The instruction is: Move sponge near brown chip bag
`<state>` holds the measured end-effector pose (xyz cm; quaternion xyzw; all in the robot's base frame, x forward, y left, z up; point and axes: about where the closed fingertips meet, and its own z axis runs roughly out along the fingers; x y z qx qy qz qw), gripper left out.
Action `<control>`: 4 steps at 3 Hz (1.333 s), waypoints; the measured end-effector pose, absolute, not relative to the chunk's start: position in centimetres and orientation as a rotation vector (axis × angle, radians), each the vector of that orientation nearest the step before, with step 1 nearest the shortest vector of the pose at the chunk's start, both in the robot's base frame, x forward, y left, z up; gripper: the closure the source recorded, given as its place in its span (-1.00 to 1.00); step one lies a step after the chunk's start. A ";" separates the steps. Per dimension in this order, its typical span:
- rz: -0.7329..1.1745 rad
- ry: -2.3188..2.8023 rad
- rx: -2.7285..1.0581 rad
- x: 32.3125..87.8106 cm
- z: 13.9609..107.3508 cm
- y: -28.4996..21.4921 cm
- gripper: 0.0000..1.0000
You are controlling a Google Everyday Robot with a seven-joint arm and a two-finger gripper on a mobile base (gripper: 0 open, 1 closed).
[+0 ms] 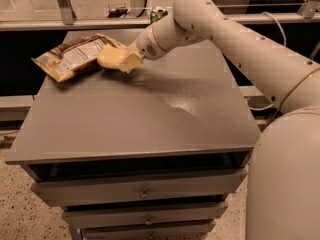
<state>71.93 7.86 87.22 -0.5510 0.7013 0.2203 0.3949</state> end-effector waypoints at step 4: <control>0.647 1.711 -1.434 70.2 87.6 10.8 -1.00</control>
Offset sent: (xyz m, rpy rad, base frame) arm -0.0102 0.0238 0.0067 0.0388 -0.0011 0.0598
